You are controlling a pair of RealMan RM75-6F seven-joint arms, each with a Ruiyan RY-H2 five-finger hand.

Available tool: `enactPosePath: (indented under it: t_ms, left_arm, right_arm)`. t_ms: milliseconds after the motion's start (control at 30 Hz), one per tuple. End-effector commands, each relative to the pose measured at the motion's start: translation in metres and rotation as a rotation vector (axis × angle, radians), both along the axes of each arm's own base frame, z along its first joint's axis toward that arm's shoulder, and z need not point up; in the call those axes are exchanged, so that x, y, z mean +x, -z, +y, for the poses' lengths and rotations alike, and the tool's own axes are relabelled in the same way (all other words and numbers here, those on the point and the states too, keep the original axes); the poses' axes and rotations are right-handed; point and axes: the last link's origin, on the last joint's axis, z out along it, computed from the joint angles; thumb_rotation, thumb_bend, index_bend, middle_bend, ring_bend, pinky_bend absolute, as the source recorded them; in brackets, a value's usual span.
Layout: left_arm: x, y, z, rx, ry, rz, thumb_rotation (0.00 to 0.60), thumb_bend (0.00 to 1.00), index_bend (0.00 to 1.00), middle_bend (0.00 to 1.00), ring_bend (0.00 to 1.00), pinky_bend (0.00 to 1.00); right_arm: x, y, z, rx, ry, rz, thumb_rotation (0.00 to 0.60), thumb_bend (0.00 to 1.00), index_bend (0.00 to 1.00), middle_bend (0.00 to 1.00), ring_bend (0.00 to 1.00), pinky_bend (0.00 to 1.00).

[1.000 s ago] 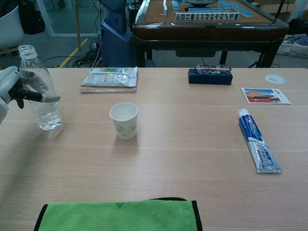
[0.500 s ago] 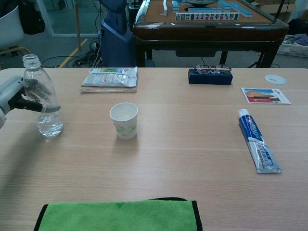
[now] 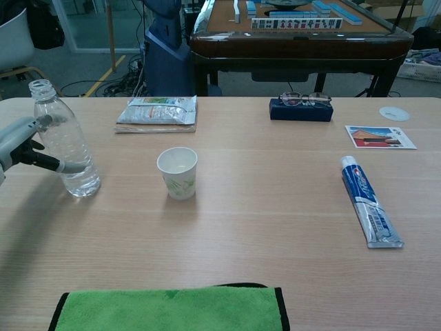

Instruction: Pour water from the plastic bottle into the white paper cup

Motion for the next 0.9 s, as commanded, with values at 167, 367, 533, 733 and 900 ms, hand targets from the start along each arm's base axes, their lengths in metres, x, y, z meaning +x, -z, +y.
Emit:
enactPosePath:
  t_ms: [167, 367, 533, 733, 900]
  left_arm:
    - [-0.002, -0.015, -0.006, -0.008, -0.024, -0.002, 0.6, 0.0, 0.0, 0.0, 0.0, 0.15]
    - [-0.006, -0.028, -0.019, -0.035, -0.022, 0.028, 0.6, 0.0, 0.0, 0.0, 0.0, 0.15]
    - [-0.015, -0.04, -0.035, -0.047, 0.025, 0.156, 0.6, 0.0, 0.0, 0.0, 0.0, 0.15]
    - [-0.026, -0.051, -0.053, -0.07, 0.083, 0.257, 0.6, 0.0, 0.0, 0.0, 0.0, 0.15]
    - [-0.036, -0.064, -0.069, -0.081, 0.155, 0.406, 0.6, 0.0, 0.0, 0.0, 0.0, 0.15]
  right_arm:
    - [0.001, 0.002, 0.0, 0.002, -0.001, 0.005, 0.6, 0.05, 0.24, 0.34, 0.28, 0.48]
    - [0.001, 0.003, 0.0, 0.004, -0.001, 0.012, 0.6, 0.05, 0.24, 0.34, 0.28, 0.48]
    - [0.002, 0.005, 0.0, 0.008, -0.001, 0.021, 0.6, 0.05, 0.24, 0.34, 0.28, 0.48]
    - [0.002, 0.007, -0.001, 0.012, 0.003, 0.03, 0.6, 0.05, 0.24, 0.34, 0.28, 0.48]
    - [0.003, 0.008, -0.001, 0.011, 0.006, 0.037, 0.6, 0.05, 0.24, 0.34, 0.28, 0.48]
